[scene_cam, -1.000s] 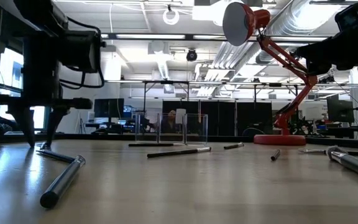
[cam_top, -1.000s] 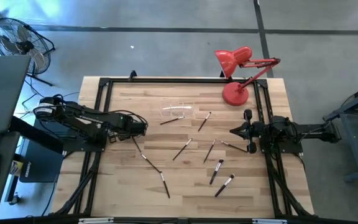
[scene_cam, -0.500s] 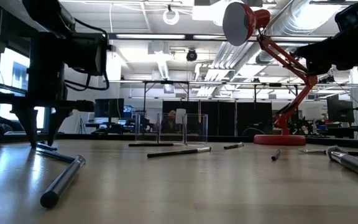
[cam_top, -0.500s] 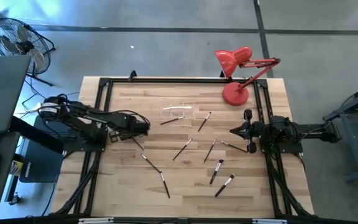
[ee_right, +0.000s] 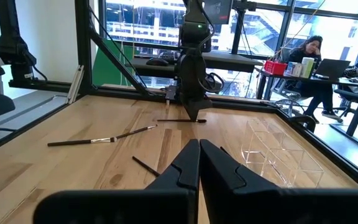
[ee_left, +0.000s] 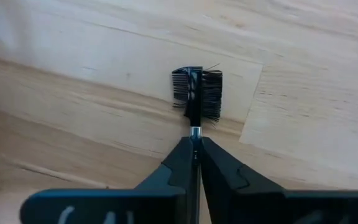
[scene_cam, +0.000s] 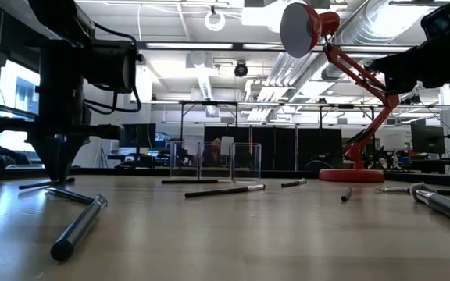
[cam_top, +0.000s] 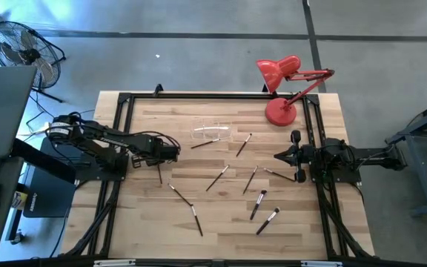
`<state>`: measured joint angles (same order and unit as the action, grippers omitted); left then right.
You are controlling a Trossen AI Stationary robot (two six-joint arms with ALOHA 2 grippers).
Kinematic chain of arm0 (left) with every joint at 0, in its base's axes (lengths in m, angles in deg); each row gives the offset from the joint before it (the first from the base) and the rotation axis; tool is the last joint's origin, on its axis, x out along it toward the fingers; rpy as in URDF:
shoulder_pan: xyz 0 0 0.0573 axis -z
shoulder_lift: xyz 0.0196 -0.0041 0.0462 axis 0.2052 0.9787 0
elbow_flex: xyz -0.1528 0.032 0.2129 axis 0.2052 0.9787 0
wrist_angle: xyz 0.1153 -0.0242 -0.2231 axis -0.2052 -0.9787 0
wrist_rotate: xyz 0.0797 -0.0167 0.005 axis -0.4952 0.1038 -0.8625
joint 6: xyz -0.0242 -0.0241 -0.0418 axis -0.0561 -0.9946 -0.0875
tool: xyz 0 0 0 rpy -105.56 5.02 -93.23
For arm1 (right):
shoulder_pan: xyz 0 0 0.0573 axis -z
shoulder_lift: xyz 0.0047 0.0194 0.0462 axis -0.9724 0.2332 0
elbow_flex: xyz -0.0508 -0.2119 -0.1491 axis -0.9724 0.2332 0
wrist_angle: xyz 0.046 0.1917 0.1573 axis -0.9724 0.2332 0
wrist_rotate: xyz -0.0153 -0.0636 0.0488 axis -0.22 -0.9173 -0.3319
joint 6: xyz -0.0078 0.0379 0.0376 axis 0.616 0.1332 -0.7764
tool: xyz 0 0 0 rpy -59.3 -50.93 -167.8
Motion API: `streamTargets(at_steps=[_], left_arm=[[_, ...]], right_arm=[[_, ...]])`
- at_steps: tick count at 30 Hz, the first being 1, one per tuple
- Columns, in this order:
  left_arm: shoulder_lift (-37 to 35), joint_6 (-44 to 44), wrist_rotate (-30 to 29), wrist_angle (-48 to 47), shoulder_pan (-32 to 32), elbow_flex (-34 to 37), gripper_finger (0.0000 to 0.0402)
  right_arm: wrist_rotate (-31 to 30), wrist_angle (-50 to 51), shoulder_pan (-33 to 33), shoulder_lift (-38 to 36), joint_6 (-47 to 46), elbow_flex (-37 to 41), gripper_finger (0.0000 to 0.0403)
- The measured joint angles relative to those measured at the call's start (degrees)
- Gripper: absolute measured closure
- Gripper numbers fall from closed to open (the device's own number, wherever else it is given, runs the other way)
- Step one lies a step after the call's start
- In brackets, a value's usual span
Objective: Put items in baskets/containers
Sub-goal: Put the black eye groomer brush into the transparent organizer
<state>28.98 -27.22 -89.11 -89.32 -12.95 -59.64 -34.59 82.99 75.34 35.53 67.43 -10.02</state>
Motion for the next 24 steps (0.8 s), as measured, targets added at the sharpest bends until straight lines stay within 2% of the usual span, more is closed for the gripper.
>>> streamTargets(at_steps=[7, 24], left_arm=[[0.3, 3.0, 1.3, -0.9, 0.0, -3.1, 0.0393], [0.1, 9.3, -2.7, -2.3, 0.0, -9.4, 0.0401]], right_arm=[[0.0, 0.0, 0.0, 0.0, 0.0, 0.0, 0.0399], [0.0, 0.0, 0.0, 0.0, 0.0, 0.0, 0.0396]])
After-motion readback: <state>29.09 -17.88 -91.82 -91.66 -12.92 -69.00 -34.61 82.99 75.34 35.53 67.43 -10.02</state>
